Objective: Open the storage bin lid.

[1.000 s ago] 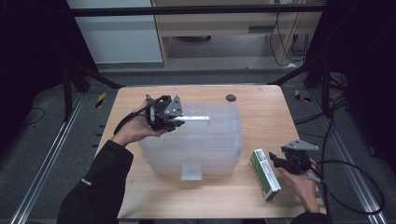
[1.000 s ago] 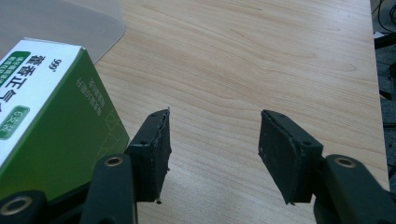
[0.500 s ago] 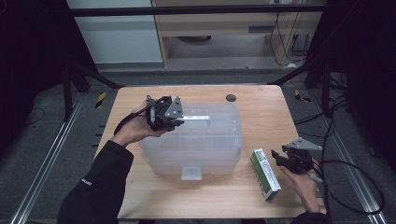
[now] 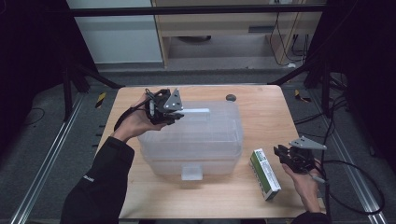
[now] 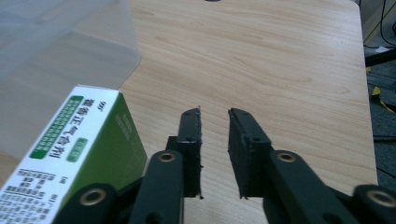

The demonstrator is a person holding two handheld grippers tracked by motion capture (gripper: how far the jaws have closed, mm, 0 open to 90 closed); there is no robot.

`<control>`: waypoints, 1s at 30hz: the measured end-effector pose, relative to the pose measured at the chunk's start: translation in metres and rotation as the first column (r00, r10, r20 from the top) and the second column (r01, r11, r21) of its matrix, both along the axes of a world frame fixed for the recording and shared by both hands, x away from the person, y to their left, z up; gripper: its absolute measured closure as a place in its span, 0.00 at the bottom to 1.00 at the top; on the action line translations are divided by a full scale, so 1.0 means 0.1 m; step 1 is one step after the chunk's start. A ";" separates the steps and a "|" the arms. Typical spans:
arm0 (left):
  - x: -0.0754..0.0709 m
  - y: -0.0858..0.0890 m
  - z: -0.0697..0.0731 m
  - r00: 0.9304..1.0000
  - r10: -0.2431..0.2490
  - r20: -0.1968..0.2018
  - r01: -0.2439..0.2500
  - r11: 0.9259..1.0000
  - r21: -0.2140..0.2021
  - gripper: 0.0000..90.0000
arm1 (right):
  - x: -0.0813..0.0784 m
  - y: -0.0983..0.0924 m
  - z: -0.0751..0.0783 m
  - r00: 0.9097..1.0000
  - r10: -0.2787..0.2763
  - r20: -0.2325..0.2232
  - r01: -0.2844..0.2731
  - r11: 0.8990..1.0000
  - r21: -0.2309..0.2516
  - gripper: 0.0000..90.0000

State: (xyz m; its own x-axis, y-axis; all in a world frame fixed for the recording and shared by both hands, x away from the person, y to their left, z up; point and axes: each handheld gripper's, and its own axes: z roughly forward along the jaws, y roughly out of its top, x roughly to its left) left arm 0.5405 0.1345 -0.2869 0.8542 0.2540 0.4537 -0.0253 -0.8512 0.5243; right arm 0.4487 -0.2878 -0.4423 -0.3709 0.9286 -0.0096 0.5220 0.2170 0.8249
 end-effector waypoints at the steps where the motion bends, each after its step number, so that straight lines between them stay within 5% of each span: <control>1: 0.01 0.00 0.00 1.000 0.002 0.000 -0.002 1.000 -0.004 0.78 | 0.00 0.00 0.01 1.000 0.009 0.001 -0.009 1.000 0.007 0.89; 8: 0.06 0.01 0.03 1.000 0.025 0.015 -0.025 0.999 -0.022 0.77 | -0.04 0.04 0.13 0.999 0.044 0.007 -0.044 0.997 0.057 1.00; 14: 0.13 0.02 0.06 0.998 0.060 0.023 -0.059 0.997 -0.055 0.75 | -0.08 0.11 0.25 0.996 0.086 0.028 -0.088 0.992 0.087 1.00; 30: 0.26 0.00 0.11 0.994 0.103 0.038 -0.100 0.992 -0.072 0.74 | -0.18 0.47 0.44 0.971 0.236 0.038 -0.239 0.963 0.124 1.00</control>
